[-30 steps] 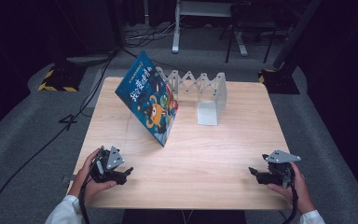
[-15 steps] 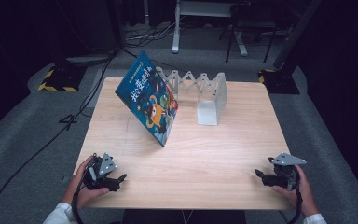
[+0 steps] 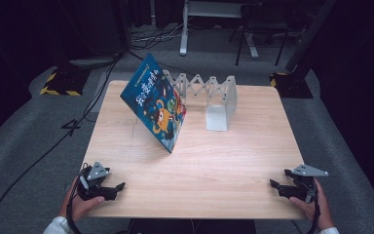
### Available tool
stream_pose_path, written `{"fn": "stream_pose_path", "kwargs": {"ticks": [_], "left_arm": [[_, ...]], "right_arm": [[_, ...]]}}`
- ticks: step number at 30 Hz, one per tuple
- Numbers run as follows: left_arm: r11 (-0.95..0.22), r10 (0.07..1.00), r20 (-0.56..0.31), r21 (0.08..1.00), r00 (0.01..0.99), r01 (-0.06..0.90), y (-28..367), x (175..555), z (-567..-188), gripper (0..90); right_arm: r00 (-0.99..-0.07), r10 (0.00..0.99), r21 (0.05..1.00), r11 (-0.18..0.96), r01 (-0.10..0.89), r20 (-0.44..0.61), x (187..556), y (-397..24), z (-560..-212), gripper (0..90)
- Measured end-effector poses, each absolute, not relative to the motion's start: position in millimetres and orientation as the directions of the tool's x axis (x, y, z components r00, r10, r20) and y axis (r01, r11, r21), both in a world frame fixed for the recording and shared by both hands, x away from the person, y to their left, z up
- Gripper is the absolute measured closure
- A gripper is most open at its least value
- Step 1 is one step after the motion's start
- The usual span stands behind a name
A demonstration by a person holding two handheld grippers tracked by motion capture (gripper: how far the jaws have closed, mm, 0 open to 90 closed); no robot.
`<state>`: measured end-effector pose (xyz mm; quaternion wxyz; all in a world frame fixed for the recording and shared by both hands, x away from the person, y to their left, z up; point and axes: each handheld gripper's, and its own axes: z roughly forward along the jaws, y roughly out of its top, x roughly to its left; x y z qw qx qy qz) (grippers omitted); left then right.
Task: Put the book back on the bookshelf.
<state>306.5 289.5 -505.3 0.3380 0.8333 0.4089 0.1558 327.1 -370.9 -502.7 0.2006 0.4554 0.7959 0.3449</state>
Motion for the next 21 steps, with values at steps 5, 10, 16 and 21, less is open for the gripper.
{"fn": "stream_pose_path", "kwargs": {"ticks": [5,10,16,21], "left_arm": [[-0.432,0.789,-0.021,0.692,0.614,0.578,289.3,306.1,-505.6,16.3],[-0.433,0.789,-0.018,0.692,0.614,0.577,289.3,306.1,-505.5,16.2],[-0.430,0.792,-0.019,0.693,0.611,0.579,289.2,306.1,-505.6,16.2],[-0.423,0.801,-0.016,0.692,0.599,0.585,289.2,305.6,-505.7,16.2]], "right_arm": [[-0.477,0.879,0.744,0.324,0.584,-0.009,324.6,-372.3,-504.5,21.5],[-0.474,0.881,0.745,0.322,0.585,-0.008,324.3,-372.2,-504.6,21.3],[-0.479,0.878,0.744,0.323,0.585,-0.005,325.8,-372.3,-504.6,20.4],[-0.484,0.875,0.742,0.328,0.585,-0.005,327.1,-372.0,-504.6,20.1]]}}
